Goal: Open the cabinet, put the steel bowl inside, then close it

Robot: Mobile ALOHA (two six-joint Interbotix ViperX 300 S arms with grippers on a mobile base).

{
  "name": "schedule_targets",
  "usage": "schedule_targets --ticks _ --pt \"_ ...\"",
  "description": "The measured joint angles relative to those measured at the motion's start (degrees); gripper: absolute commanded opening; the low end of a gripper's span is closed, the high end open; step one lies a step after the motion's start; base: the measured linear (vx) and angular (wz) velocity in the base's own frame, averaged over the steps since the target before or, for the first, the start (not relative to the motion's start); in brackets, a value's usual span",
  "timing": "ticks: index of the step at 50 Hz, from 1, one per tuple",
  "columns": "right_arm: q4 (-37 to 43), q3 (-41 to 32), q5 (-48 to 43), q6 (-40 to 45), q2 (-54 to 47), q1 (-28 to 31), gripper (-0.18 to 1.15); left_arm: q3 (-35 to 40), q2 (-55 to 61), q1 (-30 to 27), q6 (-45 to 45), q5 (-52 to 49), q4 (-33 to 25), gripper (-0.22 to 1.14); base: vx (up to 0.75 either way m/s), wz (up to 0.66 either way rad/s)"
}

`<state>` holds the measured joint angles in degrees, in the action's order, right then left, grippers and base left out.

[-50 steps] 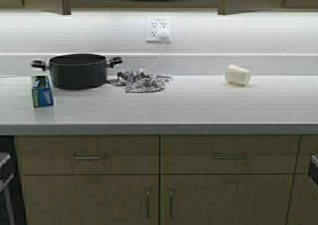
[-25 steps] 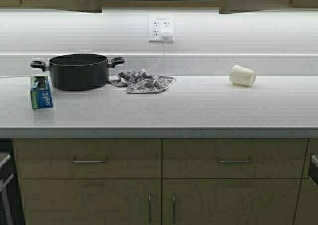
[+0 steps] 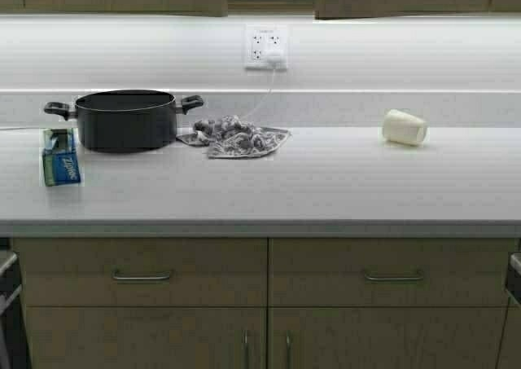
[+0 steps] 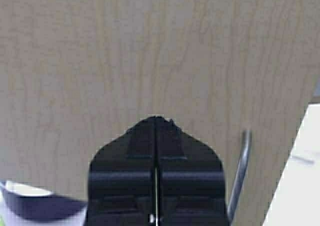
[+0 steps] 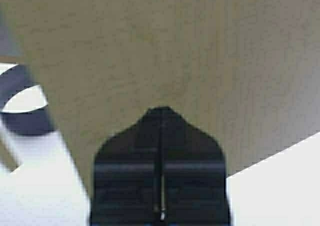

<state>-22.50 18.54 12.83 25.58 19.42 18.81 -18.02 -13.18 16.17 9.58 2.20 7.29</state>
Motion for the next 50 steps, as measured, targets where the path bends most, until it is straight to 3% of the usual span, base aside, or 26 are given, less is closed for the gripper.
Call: schedule_targets --ticks 12,25,33,50 --pt "0.0 6.86 1.85 0.0 6.24 2.11 0.06 -7.03 -5.45 0.53 0.35 0.0 -0.53 0.04 0.14 0.07" --pt "0.0 8.53 1.93 0.09 7.56 2.46 0.06 -10.72 -6.68 1.05 0.53 0.26 -0.79 0.04 0.12 0.08" --pt "0.09 6.94 2.02 0.35 4.83 2.81 0.06 -11.51 -6.77 1.67 0.88 1.05 -0.88 0.04 0.12 0.02" --pt "0.18 -3.6 5.45 0.88 -9.58 7.03 0.06 -12.66 -8.26 2.11 1.14 1.32 -0.88 0.04 0.09 -0.03"
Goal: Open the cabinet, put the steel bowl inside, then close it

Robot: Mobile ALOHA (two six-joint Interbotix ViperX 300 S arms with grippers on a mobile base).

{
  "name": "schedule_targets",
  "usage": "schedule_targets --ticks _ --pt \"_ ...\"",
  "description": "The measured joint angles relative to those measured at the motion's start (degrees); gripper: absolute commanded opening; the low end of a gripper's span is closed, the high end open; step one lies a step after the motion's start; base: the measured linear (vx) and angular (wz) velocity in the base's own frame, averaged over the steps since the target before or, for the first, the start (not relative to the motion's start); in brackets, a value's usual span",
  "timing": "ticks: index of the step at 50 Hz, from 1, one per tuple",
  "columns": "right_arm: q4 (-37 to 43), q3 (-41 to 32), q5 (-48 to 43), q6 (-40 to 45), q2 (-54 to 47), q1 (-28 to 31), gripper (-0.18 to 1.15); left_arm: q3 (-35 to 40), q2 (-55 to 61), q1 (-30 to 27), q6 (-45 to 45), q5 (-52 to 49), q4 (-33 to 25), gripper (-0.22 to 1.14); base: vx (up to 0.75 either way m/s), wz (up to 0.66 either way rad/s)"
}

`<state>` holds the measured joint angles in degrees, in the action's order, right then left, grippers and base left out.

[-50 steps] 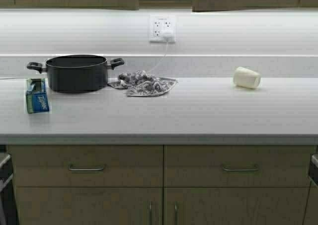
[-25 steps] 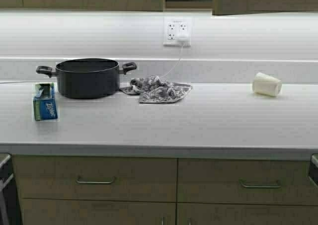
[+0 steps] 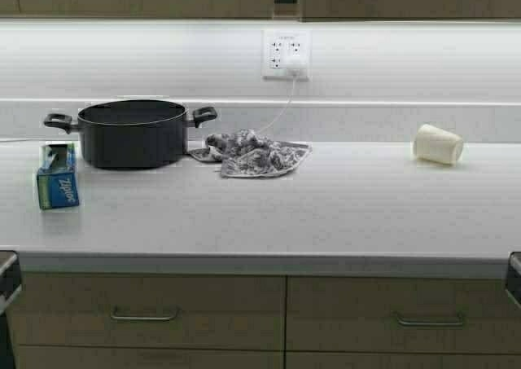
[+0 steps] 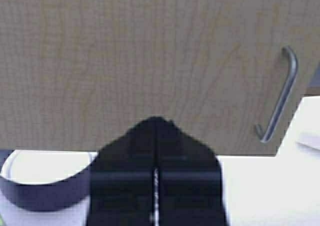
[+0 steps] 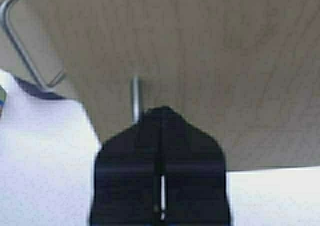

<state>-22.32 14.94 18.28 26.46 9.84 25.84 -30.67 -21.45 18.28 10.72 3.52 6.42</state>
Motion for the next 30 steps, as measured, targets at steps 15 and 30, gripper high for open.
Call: schedule_targets --ticks 15,30 --pt "0.0 2.9 0.26 -0.35 4.83 0.09 0.06 -0.53 -1.23 0.09 -0.26 0.0 0.0 0.04 0.04 -0.02" --pt "-0.09 5.89 -0.09 -0.44 8.88 -0.18 0.06 -0.7 -0.79 0.35 -0.26 0.0 0.0 0.04 0.01 -0.01"
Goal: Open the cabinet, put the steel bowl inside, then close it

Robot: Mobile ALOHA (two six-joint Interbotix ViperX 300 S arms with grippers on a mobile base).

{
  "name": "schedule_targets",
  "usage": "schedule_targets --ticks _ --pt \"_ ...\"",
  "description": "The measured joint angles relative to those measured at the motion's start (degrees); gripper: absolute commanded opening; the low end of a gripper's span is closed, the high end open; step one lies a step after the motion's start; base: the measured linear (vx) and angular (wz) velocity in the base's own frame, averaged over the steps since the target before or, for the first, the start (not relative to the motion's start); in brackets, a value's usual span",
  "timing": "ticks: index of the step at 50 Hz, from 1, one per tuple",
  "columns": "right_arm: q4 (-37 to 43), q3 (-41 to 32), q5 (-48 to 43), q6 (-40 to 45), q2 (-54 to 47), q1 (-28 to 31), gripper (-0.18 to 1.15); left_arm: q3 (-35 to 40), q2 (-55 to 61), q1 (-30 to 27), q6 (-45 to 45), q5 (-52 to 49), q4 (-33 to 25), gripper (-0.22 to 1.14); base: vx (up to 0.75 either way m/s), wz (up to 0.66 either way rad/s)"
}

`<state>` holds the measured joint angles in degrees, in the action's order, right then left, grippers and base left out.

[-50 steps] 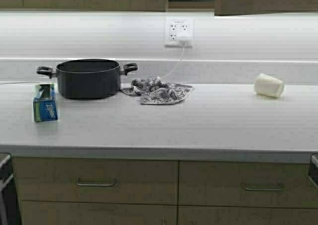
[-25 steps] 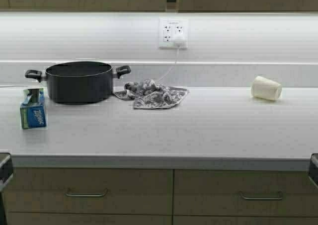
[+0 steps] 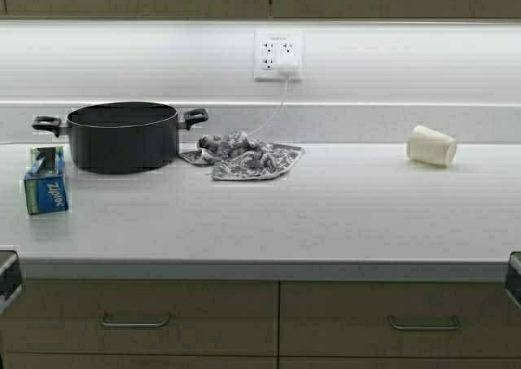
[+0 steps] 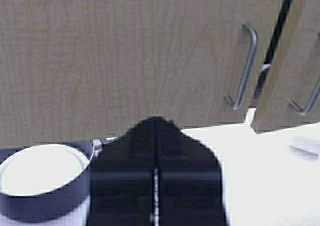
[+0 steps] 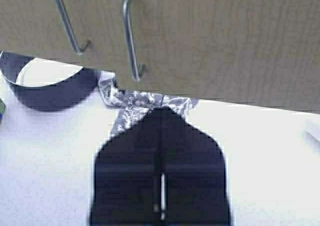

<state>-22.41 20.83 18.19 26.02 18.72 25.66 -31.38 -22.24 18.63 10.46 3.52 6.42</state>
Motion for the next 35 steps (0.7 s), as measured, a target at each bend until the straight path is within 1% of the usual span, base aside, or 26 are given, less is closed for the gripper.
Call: schedule_targets --ticks 35 --pt "-0.09 0.79 -0.18 0.0 0.09 0.18 0.06 -0.79 0.0 0.09 -0.09 0.0 0.0 0.04 0.0 0.0"
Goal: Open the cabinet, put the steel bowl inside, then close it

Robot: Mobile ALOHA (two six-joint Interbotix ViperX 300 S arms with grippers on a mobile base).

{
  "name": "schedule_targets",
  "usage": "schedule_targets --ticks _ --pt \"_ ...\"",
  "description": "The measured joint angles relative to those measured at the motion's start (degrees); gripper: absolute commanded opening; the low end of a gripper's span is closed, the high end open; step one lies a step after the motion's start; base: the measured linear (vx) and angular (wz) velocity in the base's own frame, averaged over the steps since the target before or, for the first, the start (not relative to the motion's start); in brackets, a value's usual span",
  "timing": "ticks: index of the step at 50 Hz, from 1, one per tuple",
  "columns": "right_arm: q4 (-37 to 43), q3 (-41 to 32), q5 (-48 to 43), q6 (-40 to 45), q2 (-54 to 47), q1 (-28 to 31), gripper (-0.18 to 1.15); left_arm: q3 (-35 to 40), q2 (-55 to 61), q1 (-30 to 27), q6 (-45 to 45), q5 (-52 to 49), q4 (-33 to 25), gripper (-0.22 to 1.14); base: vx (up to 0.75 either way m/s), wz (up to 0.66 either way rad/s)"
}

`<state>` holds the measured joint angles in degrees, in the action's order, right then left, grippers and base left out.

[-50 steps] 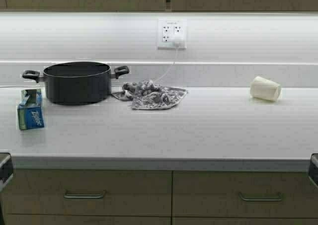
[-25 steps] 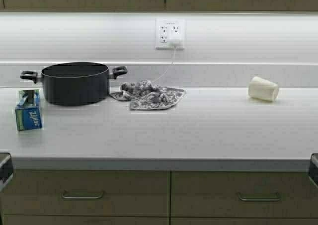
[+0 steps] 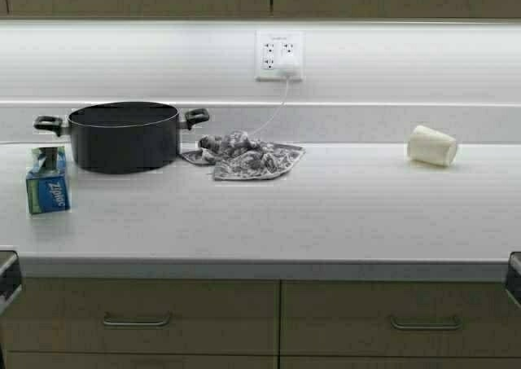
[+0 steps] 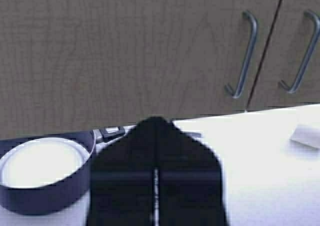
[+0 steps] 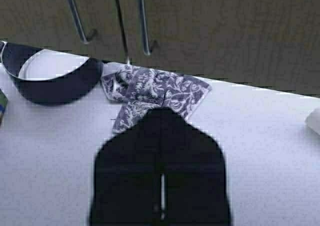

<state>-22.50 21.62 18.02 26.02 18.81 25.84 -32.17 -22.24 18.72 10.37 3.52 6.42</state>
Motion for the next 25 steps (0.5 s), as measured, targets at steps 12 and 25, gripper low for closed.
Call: schedule_targets --ticks 12,25 --pt "0.0 0.0 0.0 0.0 -0.09 -0.09 0.06 -0.09 0.0 0.0 0.0 -0.09 0.0 0.04 0.0 0.0" --pt "0.0 0.18 0.09 0.0 0.0 0.0 0.06 -0.26 0.0 0.0 0.0 0.0 0.0 0.04 0.0 0.0"
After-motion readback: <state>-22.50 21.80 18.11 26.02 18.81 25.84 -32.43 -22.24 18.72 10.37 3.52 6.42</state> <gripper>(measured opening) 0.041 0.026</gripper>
